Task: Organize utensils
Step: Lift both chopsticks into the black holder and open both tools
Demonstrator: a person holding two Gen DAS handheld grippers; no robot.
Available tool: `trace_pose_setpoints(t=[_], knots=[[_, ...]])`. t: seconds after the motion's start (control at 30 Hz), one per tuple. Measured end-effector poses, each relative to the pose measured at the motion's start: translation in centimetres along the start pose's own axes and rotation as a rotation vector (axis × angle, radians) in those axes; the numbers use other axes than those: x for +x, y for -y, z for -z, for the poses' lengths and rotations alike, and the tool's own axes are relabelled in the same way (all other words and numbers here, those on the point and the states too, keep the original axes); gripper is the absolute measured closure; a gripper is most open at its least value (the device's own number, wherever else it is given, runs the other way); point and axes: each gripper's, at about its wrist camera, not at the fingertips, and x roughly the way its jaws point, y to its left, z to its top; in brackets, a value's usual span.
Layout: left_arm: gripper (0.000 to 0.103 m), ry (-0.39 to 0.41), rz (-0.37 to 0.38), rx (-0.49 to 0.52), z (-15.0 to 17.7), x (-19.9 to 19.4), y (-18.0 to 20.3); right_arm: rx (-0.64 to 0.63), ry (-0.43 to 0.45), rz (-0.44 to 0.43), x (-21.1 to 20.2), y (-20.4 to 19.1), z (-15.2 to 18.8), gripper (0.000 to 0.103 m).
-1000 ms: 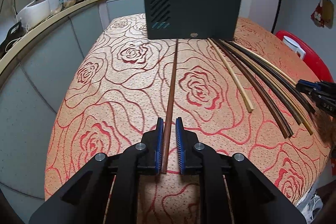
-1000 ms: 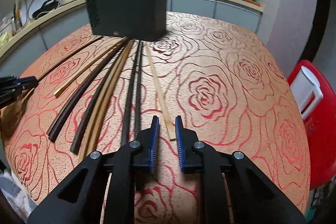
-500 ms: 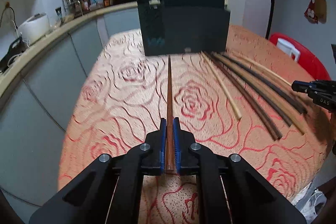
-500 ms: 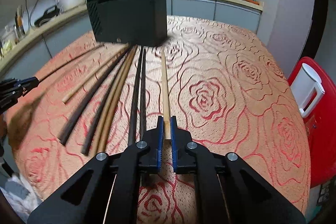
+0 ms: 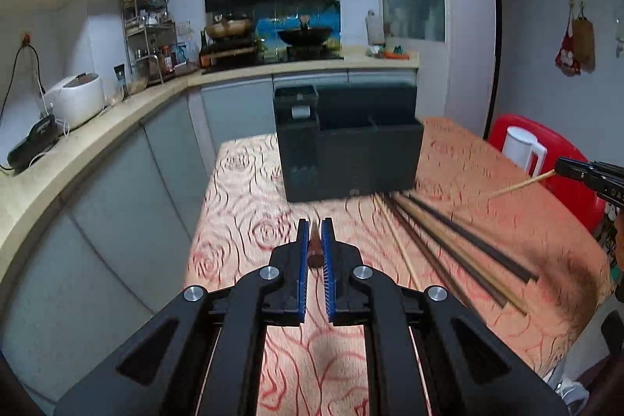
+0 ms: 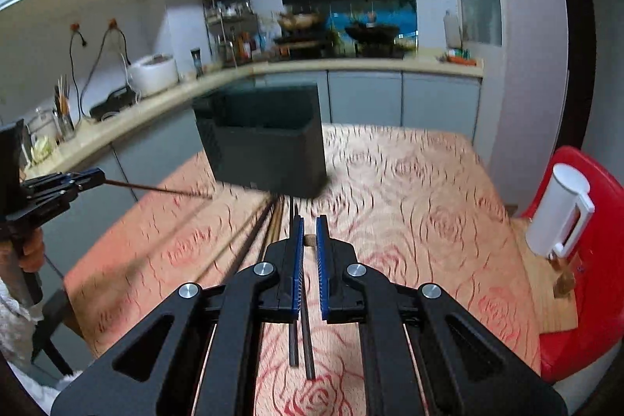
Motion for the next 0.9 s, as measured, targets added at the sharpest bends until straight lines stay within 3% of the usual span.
trace_pose_setpoints(t=[0.27,0.53,0.9], knots=[[0.097,0.028,0.035,-0.018,-4.3,0.6,-1.0,0.004,0.041,-0.033,0.2,0.0,-3.5,0.096],[0.097,0.015,0.071,-0.036,-7.1,2.1,-1.7,0.050,-0.020,-0.034,3.0,1.1,-6.2,0.096],[0.097,0.023,0.103,0.017,-11.3,2.0,-0.9,0.060,0.004,-0.070,3.4,1.0,-11.2,0.096]])
